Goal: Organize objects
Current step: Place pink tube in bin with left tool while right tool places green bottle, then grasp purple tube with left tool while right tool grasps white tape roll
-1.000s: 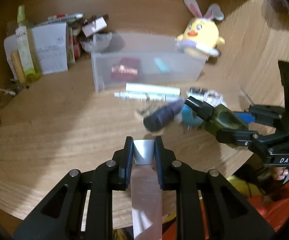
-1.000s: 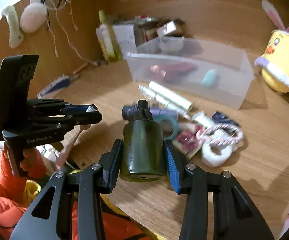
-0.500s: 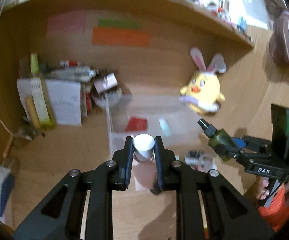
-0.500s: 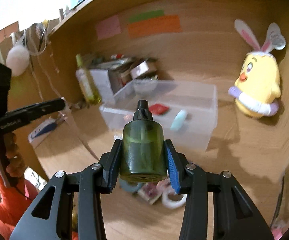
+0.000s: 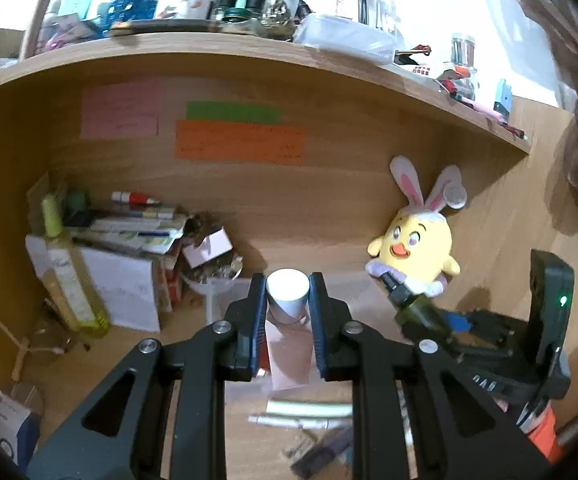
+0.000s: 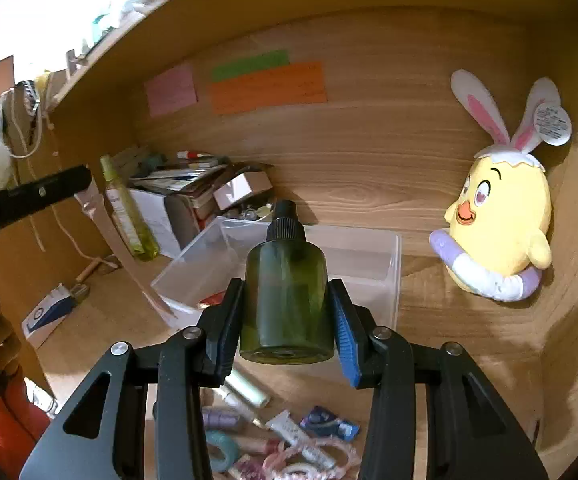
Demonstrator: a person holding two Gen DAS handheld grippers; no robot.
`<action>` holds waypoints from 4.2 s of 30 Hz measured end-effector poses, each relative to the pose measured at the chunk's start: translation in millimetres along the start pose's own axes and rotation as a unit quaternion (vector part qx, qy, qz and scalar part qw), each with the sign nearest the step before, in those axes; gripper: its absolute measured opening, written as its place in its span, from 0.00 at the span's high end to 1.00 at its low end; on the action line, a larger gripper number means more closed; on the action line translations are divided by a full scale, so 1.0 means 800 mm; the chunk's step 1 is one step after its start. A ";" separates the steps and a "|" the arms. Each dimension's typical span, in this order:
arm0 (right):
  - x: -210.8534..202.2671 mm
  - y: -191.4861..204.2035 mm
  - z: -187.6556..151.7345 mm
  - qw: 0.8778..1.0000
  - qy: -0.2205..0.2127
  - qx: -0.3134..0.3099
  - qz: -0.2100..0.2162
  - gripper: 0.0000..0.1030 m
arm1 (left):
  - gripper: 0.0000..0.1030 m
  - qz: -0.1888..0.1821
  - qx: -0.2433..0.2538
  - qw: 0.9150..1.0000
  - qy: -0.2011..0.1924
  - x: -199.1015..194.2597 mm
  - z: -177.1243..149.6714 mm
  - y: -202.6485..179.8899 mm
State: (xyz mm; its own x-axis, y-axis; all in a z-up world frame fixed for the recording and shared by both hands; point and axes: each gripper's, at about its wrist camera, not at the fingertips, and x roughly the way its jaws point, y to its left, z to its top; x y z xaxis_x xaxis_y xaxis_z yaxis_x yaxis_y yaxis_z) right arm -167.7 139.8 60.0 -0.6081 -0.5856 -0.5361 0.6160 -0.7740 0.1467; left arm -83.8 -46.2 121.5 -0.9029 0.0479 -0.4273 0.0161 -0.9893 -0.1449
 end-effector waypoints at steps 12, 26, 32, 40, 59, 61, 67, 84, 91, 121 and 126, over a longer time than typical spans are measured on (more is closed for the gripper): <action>0.087 -0.016 0.000 0.997 0.078 -0.012 -0.020 0.63 | 0.80 -0.012 -0.005 0.998 0.058 0.112 -0.008 -0.018; 0.150 -0.013 -0.012 0.988 0.137 -0.047 -0.045 0.63 | 0.80 0.022 -0.039 0.986 0.160 0.210 -0.047 0.015; 0.149 -0.013 -0.012 0.987 0.139 -0.054 -0.058 0.63 | 0.76 0.013 -0.023 0.986 0.164 0.198 -0.055 0.010; 0.111 -0.004 -0.010 0.989 0.112 -0.064 -0.068 0.42 | 0.43 0.007 0.011 0.989 0.144 0.146 -0.069 -0.001; -0.023 -0.005 -0.087 0.995 0.072 -0.035 -0.057 0.26 | 0.25 -0.016 0.041 0.985 0.164 0.066 -0.168 -0.027; -0.028 -0.006 -0.104 0.995 0.080 -0.027 -0.052 0.26 | 0.33 -0.028 0.039 0.983 0.176 0.067 -0.180 -0.031; -0.031 -0.004 -0.142 0.994 0.102 -0.013 -0.038 0.26 | 0.58 -0.056 0.039 0.975 0.211 0.077 -0.208 -0.040; -0.009 -0.009 -0.172 0.992 0.124 0.016 -0.018 0.56 | 0.66 -0.061 0.051 0.970 0.231 0.069 -0.234 -0.044; -0.018 -0.011 -0.174 0.992 0.121 0.009 -0.029 0.66 | 0.75 -0.064 0.025 0.971 0.227 0.075 -0.232 -0.036; -0.057 -0.005 -0.176 0.989 0.145 -0.026 -0.004 0.66 | 0.76 -0.067 -0.030 0.986 0.152 0.016 -0.201 -0.010; -0.070 -0.001 -0.152 0.993 0.110 -0.010 0.031 0.66 | 0.76 -0.074 -0.031 0.987 0.139 0.016 -0.184 -0.012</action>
State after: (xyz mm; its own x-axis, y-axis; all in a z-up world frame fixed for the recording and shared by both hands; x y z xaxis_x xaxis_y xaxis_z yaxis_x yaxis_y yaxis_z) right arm -73.7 202.5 -11.1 -0.4458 -0.5632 -0.6958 0.6595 -0.7322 0.1701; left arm -31.8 -15.7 -14.2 -0.7444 0.2355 -0.6248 -0.0731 -0.9589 -0.2743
